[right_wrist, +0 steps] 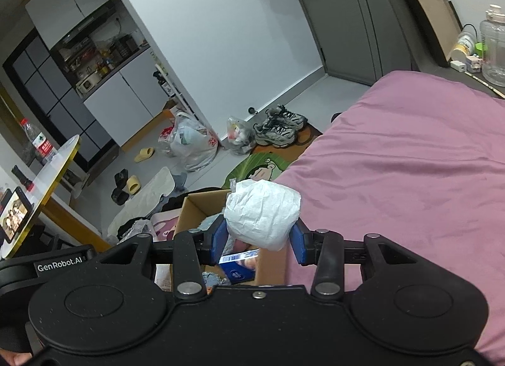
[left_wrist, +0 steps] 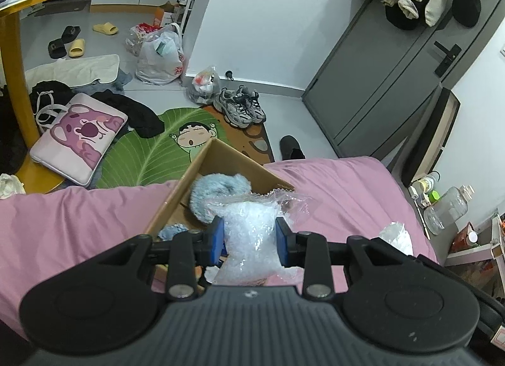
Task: Organize soft objects
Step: 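Carry the plastic bag in the left gripper while the right gripper carries the white wad to the box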
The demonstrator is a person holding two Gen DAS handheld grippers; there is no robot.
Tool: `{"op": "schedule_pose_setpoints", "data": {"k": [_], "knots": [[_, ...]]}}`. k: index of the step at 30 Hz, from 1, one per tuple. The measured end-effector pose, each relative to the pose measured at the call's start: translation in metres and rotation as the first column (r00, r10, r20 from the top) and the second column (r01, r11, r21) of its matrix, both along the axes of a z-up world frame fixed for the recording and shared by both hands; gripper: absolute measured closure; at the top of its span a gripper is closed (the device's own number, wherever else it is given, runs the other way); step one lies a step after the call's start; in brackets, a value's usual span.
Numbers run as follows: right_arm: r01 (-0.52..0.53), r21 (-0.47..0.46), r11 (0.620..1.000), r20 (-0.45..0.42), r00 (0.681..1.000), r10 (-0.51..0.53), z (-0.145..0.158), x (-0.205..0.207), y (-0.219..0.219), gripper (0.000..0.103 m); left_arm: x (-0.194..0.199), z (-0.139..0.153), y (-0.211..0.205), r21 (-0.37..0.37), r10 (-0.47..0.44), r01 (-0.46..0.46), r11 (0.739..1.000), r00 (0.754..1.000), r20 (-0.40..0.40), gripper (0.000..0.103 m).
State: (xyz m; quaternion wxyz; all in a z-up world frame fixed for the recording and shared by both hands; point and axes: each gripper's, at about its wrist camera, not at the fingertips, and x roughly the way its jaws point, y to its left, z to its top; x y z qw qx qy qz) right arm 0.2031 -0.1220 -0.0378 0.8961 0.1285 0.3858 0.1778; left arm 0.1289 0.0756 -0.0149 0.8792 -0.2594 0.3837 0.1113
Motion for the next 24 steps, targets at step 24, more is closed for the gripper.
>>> {"op": "schedule_pose_setpoints", "data": {"k": [24], "knots": [[-0.072,-0.016,0.997,-0.076,0.995,0.071,-0.025,0.038,0.054,0.061,0.03,-0.028,0.052,-0.02,0.046,-0.047,0.999,0.997,-0.063,0.071]]}}
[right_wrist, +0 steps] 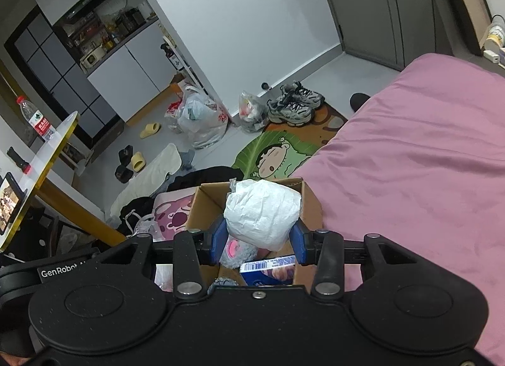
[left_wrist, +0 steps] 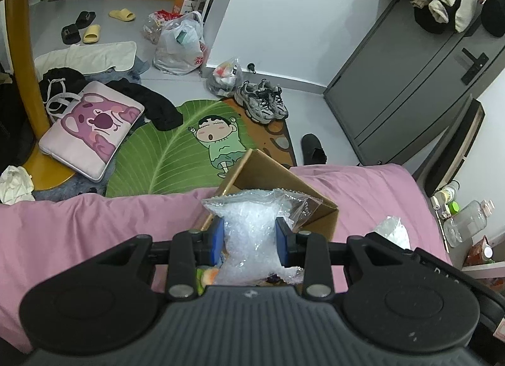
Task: Organize soft objects
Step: 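Open the right gripper to drop the white wad while the left gripper releases the bag into the box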
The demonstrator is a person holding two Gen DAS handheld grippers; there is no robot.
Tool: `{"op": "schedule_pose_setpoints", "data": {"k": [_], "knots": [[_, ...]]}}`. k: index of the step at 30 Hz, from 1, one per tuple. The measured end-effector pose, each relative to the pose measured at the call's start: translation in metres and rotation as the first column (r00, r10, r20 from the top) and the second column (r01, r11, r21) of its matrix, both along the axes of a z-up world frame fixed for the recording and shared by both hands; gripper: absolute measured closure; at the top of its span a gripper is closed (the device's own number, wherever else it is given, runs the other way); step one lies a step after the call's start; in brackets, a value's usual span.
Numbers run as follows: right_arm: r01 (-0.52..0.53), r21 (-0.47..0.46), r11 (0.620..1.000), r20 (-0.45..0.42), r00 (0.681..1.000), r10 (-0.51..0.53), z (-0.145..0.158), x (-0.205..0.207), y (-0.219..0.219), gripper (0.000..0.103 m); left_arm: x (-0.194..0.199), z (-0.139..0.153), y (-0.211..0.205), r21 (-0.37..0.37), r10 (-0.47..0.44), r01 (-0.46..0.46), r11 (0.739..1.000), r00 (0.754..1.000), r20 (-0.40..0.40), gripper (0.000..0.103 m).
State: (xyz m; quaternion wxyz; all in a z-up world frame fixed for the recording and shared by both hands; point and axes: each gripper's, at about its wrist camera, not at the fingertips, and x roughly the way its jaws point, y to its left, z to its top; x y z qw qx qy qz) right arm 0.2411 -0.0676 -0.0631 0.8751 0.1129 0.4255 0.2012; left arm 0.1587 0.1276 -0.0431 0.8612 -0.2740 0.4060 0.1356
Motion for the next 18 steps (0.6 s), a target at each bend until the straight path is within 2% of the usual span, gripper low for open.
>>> {"op": "schedule_pose_setpoints", "data": {"k": [5,7,8,9,10,18], "knots": [[-0.018,0.004,1.0,-0.015,1.0,0.018,-0.007,0.01,0.01,0.061,0.011,-0.005,0.008,-0.007,0.001,-0.001,1.0,1.0,-0.012,0.071],[-0.034,0.002,0.999,-0.024,0.999,0.034,-0.011,0.014,0.014,0.058,0.015,-0.008,0.01,-0.01,-0.001,0.001,1.0,1.0,-0.017,0.071],[-0.031,-0.004,1.0,-0.032,0.999,0.031,-0.013,0.016,0.015,0.054,0.018,-0.01,0.012,-0.012,-0.001,0.001,1.0,1.0,-0.021,0.071],[-0.022,-0.009,1.0,-0.041,0.999,0.022,-0.014,0.017,0.015,0.043,0.02,-0.011,0.013,-0.014,-0.002,0.001,1.0,1.0,-0.024,0.071],[-0.017,-0.007,1.0,-0.043,0.999,0.016,-0.015,0.017,0.014,0.041,0.022,-0.013,0.014,-0.015,-0.002,0.002,1.0,1.0,-0.028,0.071],[0.022,-0.006,1.0,-0.082,0.996,-0.023,-0.023,0.024,-0.003,0.038,0.043,-0.024,0.009,-0.026,-0.029,0.028,0.999,0.999,-0.045,0.071]]}}
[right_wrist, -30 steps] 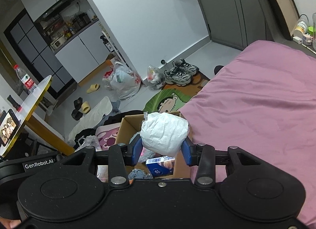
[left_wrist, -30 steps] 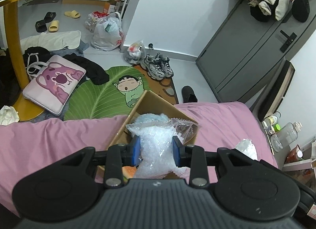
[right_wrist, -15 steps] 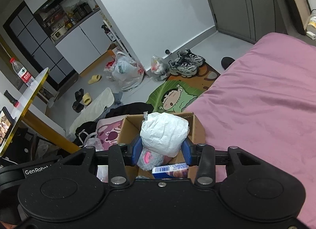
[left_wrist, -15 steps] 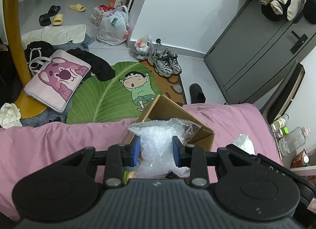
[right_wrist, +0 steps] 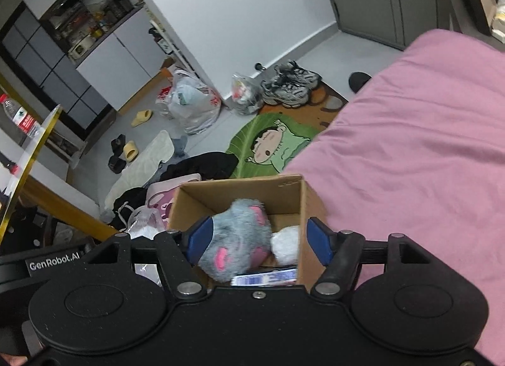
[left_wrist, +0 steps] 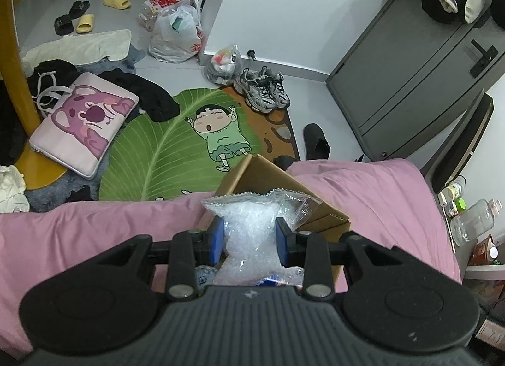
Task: Organize soft objects
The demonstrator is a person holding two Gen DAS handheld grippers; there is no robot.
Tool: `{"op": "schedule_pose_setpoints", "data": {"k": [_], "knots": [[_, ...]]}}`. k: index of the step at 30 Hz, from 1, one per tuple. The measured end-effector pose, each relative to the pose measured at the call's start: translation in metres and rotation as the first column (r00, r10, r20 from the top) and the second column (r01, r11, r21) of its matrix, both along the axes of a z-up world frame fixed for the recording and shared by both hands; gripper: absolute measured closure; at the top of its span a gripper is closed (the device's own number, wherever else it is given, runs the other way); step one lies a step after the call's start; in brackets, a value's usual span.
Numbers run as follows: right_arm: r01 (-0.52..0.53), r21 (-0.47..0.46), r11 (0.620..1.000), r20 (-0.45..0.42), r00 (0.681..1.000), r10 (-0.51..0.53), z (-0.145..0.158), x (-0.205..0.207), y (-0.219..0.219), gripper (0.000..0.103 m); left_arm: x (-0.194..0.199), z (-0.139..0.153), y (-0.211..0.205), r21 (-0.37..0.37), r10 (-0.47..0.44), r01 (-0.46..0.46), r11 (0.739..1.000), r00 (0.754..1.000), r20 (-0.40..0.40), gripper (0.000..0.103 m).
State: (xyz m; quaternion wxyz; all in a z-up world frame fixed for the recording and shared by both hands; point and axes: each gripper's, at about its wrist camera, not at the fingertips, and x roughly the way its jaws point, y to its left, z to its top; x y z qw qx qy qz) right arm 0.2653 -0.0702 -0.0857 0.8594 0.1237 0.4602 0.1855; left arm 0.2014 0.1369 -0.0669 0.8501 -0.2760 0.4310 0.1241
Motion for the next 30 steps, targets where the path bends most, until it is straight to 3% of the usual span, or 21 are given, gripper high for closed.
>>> {"op": "schedule_pose_setpoints", "data": {"k": [18,21,23,30], "knots": [[0.058,0.008,0.998,-0.029,0.998,-0.058,0.0,0.011,-0.041,0.036,0.04,-0.014,-0.039,-0.02,-0.072,0.071,0.997,0.997,-0.022,0.07],[0.054,0.005,0.999,-0.034,0.998,-0.054,-0.001,0.014,-0.04,0.036,0.041,-0.011,-0.043,-0.012,-0.093,0.093,0.996,0.996,-0.017,0.062],[0.055,0.007,0.998,-0.036,0.998,-0.054,0.0,0.013,-0.04,0.035,0.04,-0.008,-0.042,-0.019,-0.084,0.083,0.996,0.996,-0.018,0.047],[0.05,0.007,0.999,-0.019,0.999,-0.05,0.009,0.003,-0.037,0.029,0.029,0.006,-0.038,0.012,-0.058,0.058,0.998,0.998,-0.019,0.035]]}}
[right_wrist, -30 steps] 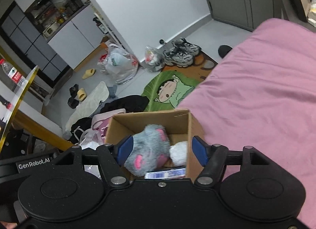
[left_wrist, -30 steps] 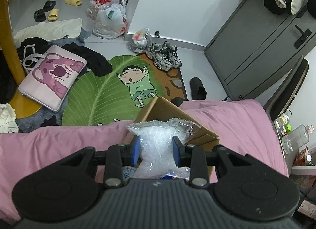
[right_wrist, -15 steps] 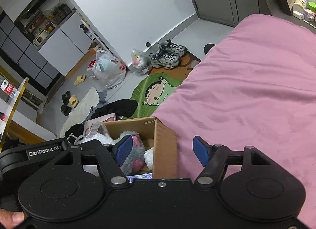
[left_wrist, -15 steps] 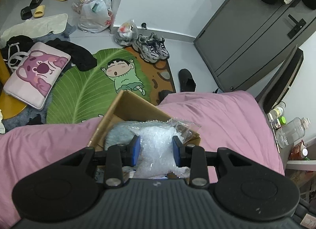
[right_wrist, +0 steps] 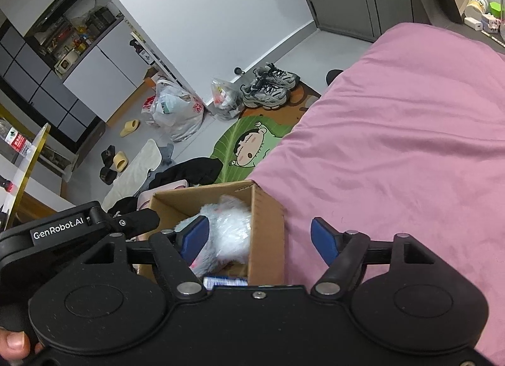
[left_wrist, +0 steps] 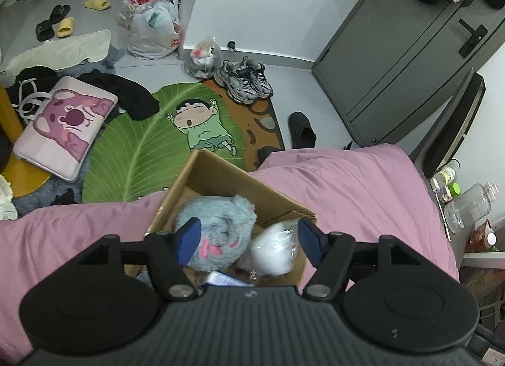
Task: Organize soft objects
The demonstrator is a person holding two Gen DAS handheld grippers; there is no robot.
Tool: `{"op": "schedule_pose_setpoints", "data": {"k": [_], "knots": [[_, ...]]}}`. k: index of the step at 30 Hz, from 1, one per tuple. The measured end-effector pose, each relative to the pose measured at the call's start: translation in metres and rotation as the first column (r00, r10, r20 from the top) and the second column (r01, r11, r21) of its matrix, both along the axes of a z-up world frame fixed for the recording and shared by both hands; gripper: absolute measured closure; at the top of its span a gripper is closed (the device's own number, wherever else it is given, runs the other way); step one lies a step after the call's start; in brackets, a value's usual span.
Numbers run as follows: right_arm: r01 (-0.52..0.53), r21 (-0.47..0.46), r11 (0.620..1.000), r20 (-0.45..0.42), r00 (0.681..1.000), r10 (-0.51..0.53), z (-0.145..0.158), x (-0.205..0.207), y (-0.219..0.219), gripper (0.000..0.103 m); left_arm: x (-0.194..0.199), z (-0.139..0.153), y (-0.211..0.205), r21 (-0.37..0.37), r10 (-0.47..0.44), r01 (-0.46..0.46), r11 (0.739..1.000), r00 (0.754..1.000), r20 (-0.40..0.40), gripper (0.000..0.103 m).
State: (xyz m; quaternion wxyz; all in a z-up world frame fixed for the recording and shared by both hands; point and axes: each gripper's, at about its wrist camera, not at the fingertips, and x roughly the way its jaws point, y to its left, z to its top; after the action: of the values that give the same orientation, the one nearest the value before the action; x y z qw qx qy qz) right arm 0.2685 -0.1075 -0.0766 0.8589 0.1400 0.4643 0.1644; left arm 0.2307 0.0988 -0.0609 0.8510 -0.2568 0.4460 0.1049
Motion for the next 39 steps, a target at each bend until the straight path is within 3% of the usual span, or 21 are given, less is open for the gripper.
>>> {"op": "schedule_pose_setpoints", "data": {"k": [14,28,39], "knots": [[-0.002,-0.003,1.0,0.059,0.998,0.002,0.027,-0.03,0.004,0.011,-0.043,0.034,0.008,0.082,0.005,-0.005,0.997,1.0,0.005,0.015],[0.017,-0.012,1.0,0.121,0.992,-0.015,0.05,-0.075,-0.001,0.0,-0.098,0.06,0.01,0.087,-0.019,0.015,0.996,0.999,0.044,0.008],[-0.002,-0.032,0.999,0.145,0.989,0.006,0.068,-0.106,-0.006,0.0,-0.134,0.081,-0.004,0.124,-0.081,0.07,0.99,0.994,0.08,0.007]]}}
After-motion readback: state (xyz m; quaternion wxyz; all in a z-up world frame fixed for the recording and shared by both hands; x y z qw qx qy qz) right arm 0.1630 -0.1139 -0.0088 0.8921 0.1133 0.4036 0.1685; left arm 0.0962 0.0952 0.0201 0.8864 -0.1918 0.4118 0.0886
